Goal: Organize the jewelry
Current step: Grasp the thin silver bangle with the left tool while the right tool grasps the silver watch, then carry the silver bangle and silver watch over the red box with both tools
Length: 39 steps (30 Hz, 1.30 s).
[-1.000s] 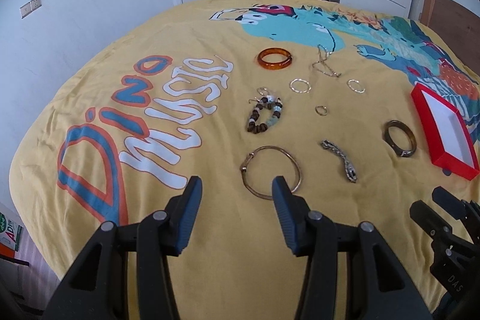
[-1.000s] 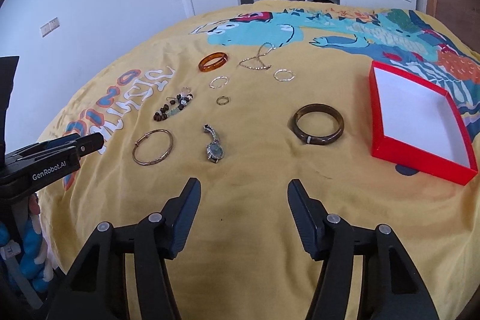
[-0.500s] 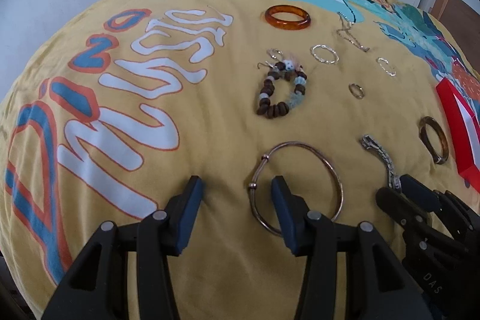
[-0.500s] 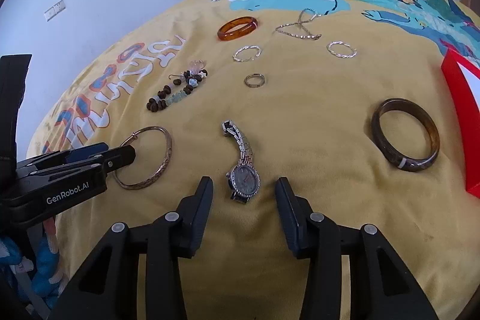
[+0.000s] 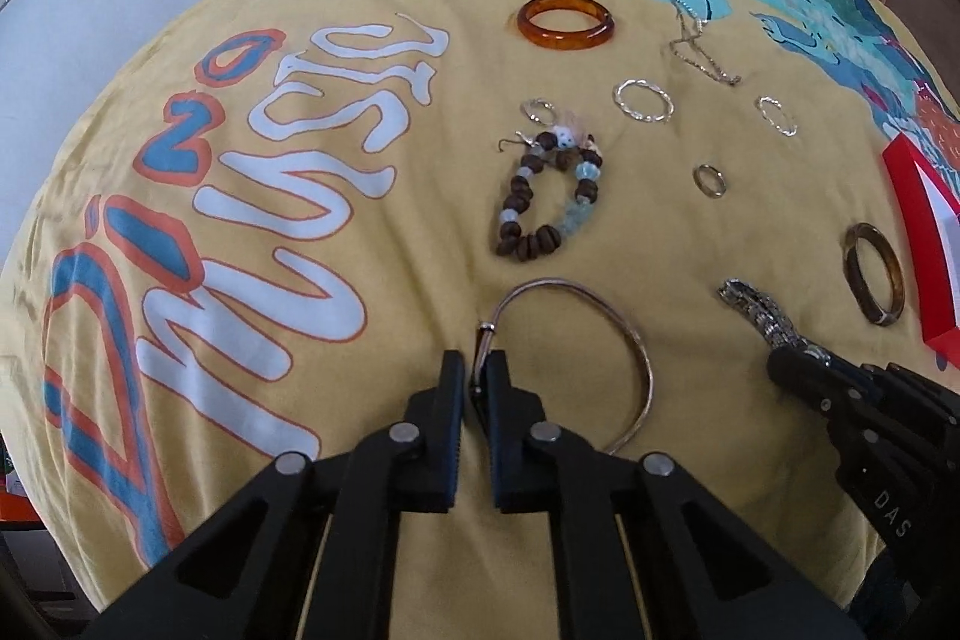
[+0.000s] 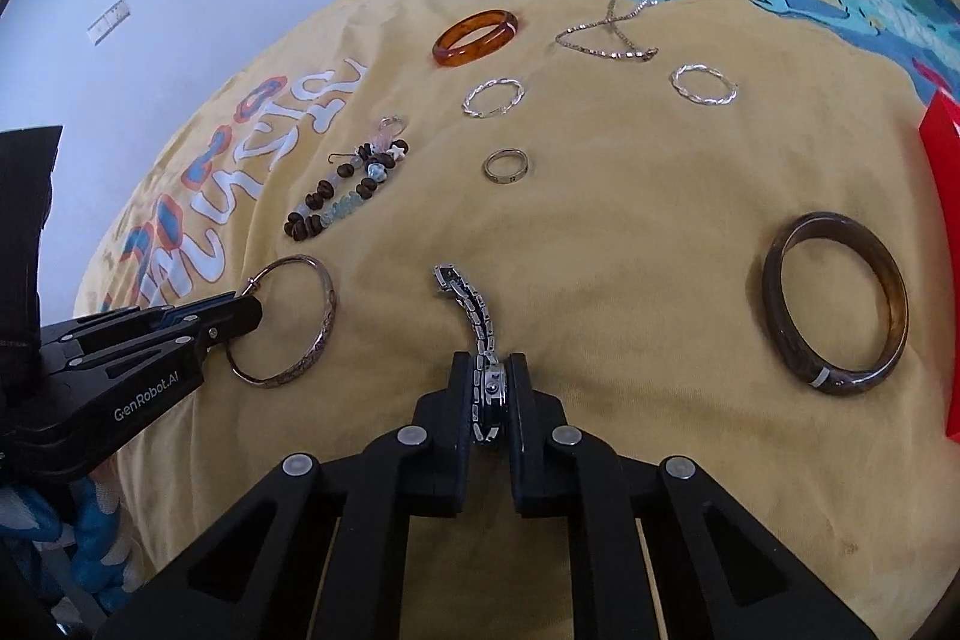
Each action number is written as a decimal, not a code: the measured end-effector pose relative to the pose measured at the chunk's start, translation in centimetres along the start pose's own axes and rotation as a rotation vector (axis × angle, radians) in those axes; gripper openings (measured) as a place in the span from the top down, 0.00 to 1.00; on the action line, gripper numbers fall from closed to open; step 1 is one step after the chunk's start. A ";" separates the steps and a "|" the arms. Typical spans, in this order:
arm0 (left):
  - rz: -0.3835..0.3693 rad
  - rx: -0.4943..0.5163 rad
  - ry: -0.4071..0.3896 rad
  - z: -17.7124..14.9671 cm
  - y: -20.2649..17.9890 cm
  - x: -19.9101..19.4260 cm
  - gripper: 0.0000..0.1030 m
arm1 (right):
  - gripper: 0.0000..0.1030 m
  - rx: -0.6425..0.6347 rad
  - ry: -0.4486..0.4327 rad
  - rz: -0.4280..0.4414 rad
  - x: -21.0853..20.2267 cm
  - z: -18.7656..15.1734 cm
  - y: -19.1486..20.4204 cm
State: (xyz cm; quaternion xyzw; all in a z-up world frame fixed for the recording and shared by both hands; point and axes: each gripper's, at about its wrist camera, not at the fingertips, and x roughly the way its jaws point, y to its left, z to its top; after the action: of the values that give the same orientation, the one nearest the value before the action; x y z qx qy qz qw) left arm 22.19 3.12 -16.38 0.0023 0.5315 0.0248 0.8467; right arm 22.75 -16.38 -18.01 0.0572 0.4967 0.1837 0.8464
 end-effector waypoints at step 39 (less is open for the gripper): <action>-0.056 0.171 0.026 4.5 -8.0 -9.6 0.94 | 0.90 0.195 -0.060 -0.007 -14.9 1.4 -8.4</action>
State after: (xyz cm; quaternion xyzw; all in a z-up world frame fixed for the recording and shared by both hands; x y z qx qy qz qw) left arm 22.38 -5.18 -6.04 0.0594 0.5423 -0.0443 0.8369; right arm 19.52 -29.53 -7.46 0.1430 0.4869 0.1300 0.8518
